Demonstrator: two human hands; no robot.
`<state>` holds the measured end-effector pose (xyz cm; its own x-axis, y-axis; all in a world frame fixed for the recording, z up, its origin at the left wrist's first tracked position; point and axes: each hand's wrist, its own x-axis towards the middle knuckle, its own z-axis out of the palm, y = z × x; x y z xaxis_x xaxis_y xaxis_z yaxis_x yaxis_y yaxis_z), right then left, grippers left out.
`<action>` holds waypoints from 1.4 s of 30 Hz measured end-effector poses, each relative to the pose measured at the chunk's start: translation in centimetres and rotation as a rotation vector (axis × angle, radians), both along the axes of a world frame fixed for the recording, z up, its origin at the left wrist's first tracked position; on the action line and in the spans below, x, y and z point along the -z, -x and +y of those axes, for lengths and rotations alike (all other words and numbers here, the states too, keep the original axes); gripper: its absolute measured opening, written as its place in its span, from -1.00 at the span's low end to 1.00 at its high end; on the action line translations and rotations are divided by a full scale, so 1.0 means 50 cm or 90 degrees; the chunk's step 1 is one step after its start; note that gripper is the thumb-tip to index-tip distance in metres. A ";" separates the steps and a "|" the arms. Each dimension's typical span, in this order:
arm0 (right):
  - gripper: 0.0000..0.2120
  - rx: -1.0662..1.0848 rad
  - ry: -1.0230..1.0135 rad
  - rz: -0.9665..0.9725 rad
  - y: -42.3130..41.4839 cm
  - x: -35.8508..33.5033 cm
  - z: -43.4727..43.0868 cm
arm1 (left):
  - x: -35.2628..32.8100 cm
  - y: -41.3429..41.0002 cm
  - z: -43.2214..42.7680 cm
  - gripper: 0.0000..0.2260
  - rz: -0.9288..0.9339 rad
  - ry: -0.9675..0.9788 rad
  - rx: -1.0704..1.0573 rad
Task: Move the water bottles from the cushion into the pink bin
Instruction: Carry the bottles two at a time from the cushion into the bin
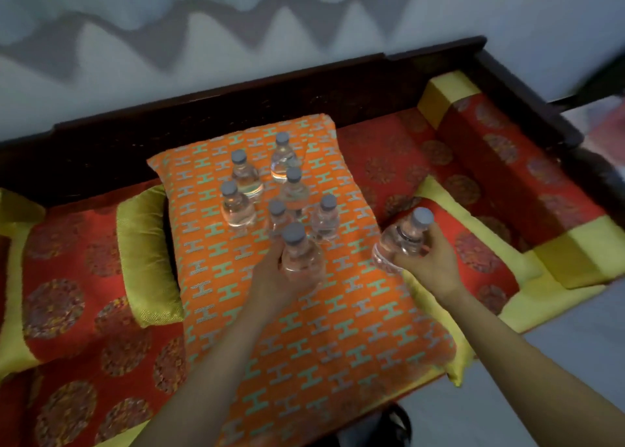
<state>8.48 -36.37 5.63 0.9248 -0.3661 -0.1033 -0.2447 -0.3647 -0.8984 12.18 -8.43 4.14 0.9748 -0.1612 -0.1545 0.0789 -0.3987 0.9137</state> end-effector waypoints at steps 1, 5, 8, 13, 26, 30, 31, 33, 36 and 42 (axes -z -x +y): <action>-0.49 0.012 -0.010 -0.014 0.010 -0.016 -0.019 | -0.015 0.001 -0.022 -0.53 -0.013 0.002 0.004; -0.54 0.067 -0.018 -0.066 0.055 -0.077 -0.125 | -0.067 0.002 -0.133 -0.48 -0.053 0.017 0.049; -0.48 0.084 -0.005 -0.081 0.101 -0.113 -0.223 | -0.103 0.012 -0.232 -0.57 -0.093 0.023 0.063; -0.48 0.103 0.028 -0.122 0.221 -0.178 -0.426 | -0.151 0.079 -0.440 -0.54 -0.110 0.015 0.102; -0.43 0.367 0.066 -0.136 0.518 -0.290 -0.919 | -0.252 0.231 -1.011 -0.43 -0.077 0.073 0.233; -0.45 0.423 0.058 -0.144 0.566 -0.280 -1.024 | -0.263 0.221 -1.146 -0.43 -0.080 0.070 0.274; -0.46 0.435 0.062 -0.146 0.576 -0.276 -1.054 | -0.261 0.217 -1.184 -0.42 -0.073 0.073 0.283; -0.46 0.447 0.070 -0.148 0.588 -0.269 -1.113 | -0.253 0.206 -1.251 -0.40 -0.067 0.075 0.301; -0.45 0.469 0.076 -0.139 0.589 -0.252 -1.209 | -0.239 0.179 -1.352 -0.41 -0.076 0.064 0.316; -0.41 0.484 0.074 -0.101 0.536 -0.236 -1.422 | -0.214 0.099 -1.550 -0.38 -0.062 0.056 0.342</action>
<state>-18.34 -107.47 17.44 0.4166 -0.9049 0.0866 -0.3364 -0.2420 -0.9101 7.23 -85.92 14.83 0.7611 -0.6479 -0.0311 -0.2008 -0.2810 0.9385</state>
